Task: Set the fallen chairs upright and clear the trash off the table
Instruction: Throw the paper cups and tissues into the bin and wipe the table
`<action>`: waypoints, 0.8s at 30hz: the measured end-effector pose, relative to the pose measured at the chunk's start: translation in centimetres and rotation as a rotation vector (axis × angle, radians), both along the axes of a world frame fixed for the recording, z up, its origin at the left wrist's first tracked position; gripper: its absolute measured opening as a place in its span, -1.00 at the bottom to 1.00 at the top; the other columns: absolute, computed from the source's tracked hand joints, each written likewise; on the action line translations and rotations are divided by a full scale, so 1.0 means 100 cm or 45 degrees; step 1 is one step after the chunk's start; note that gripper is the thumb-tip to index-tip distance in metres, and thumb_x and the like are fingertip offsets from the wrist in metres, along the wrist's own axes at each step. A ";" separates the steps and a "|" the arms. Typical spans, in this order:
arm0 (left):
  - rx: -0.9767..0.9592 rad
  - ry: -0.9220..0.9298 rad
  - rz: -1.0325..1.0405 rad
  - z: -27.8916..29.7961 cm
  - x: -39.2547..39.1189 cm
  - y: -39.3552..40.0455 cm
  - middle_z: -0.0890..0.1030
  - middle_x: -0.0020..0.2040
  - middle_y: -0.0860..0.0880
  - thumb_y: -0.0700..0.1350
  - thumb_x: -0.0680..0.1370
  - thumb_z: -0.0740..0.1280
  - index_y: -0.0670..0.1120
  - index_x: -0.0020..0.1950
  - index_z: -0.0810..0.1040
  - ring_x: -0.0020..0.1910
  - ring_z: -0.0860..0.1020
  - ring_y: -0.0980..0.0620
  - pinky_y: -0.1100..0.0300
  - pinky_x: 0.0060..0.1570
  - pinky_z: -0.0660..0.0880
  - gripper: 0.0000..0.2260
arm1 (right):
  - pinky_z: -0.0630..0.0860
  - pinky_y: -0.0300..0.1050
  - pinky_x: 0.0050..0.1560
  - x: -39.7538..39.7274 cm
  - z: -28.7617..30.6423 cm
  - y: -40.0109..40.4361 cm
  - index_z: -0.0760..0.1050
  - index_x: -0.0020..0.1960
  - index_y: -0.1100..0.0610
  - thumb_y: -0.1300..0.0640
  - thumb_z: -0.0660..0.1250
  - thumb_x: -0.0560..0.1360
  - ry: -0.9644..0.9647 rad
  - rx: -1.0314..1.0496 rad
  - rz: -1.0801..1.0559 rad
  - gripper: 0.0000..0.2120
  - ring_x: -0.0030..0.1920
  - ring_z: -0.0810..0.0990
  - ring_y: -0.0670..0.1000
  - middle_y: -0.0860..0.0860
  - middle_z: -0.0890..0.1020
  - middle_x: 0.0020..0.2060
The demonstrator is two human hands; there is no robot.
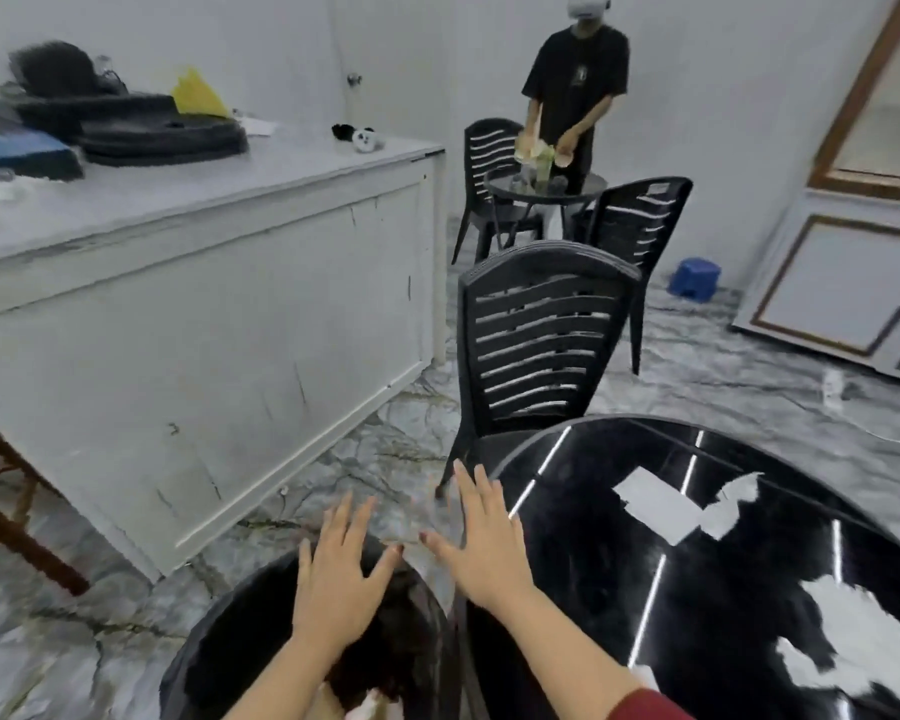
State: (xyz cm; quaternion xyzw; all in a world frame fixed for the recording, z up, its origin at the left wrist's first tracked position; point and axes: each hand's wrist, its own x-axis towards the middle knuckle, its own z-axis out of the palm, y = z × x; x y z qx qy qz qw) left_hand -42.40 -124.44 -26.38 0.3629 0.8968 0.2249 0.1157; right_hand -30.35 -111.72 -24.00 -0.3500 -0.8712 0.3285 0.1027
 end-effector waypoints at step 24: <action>-0.045 -0.077 -0.791 -0.046 0.238 0.094 -0.17 0.47 0.29 0.57 0.24 -0.25 0.58 0.23 -0.24 0.41 -0.29 0.30 0.15 0.40 -0.30 -0.44 | 0.02 0.22 0.43 0.336 -0.035 0.117 -0.20 0.49 -0.12 -0.44 0.16 0.33 -0.311 0.181 -0.749 -0.08 0.50 -0.08 0.06 0.03 -0.10 0.53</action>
